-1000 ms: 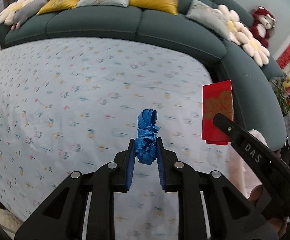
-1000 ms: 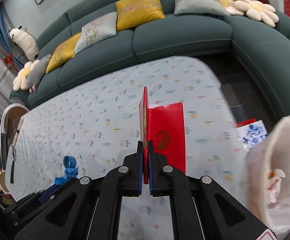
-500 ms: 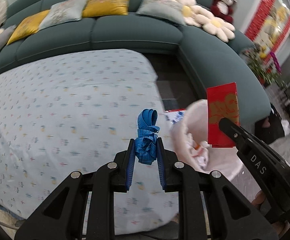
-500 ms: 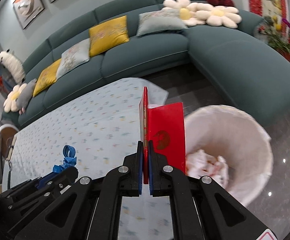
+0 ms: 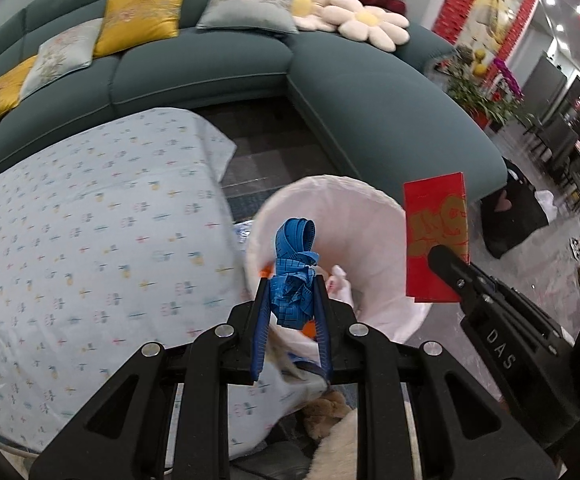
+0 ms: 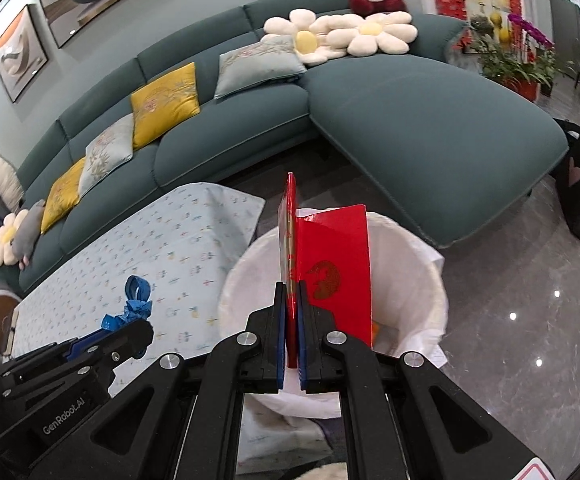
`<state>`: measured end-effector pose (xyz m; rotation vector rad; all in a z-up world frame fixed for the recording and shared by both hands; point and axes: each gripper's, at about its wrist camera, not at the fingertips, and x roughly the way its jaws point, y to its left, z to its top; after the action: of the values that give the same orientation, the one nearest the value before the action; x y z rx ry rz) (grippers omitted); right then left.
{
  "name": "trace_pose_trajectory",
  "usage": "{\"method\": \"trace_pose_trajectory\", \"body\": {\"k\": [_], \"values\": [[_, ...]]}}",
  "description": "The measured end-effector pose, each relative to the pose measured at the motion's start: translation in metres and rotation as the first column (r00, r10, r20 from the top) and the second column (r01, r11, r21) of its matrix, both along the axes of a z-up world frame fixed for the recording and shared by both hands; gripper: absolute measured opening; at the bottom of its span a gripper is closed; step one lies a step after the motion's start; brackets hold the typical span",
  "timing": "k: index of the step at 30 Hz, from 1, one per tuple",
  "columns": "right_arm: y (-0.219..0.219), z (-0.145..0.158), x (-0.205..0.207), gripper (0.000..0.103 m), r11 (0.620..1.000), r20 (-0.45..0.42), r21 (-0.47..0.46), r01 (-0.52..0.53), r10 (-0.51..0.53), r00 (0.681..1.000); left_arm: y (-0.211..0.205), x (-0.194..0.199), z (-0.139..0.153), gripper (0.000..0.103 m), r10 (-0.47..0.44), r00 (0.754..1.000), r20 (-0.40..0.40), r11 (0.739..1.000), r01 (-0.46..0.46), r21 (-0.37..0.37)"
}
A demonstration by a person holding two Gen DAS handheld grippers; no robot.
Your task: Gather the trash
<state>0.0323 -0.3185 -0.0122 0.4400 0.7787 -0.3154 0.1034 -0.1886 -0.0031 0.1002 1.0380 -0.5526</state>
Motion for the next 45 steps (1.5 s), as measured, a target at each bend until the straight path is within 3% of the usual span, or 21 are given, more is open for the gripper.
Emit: {"method": "trace_pose_trajectory", "body": {"k": [9,13,20,25,28,33,37,39,45], "values": [[-0.027,-0.013,-0.011,0.005,0.999,-0.013,0.011,0.045,-0.045,0.999,-0.035,0.011,-0.011,0.022,-0.046,0.998,-0.036,0.999,0.045,-0.015],[-0.035,-0.016,-0.01,0.005,0.998,-0.017,0.017,0.055,-0.055,0.998,-0.043,0.015,-0.011,0.035,-0.044,0.999,-0.032,0.999,0.044,-0.013],[-0.035,-0.018,-0.002,0.006,0.999,-0.019,0.016,0.044,-0.043,0.999,-0.041,0.02,-0.012,0.039,-0.02,1.0,-0.02,1.0,0.02,-0.002],[-0.029,-0.015,0.004,0.015,1.0,-0.011,0.0,0.028,-0.028,1.0,-0.03,0.02,-0.012,0.04,0.009,1.0,-0.015,1.0,-0.008,0.001],[-0.023,-0.012,0.007,0.019,1.0,-0.011,-0.018,0.02,-0.02,1.0,-0.024,0.02,-0.011,0.05,0.028,1.0,0.0,1.0,-0.028,0.007],[-0.017,-0.006,0.009,0.04,0.999,-0.004,-0.046,0.026,-0.027,1.0,-0.013,0.019,-0.007,0.053,0.052,0.998,0.021,0.999,-0.052,0.01],[-0.011,-0.001,0.009,0.042,0.998,-0.002,-0.06,0.017,-0.017,1.0,-0.002,0.018,-0.004,0.053,0.074,0.997,0.029,0.997,-0.074,0.01],[-0.008,0.002,0.009,0.049,0.998,-0.004,-0.067,0.013,-0.013,1.0,0.003,0.017,-0.002,0.053,0.08,0.996,0.034,0.997,-0.081,0.011],[0.009,0.011,0.007,0.058,0.994,-0.004,-0.107,-0.017,0.016,1.0,0.021,0.013,0.002,0.06,0.107,0.993,0.059,0.994,-0.108,0.022]]}}
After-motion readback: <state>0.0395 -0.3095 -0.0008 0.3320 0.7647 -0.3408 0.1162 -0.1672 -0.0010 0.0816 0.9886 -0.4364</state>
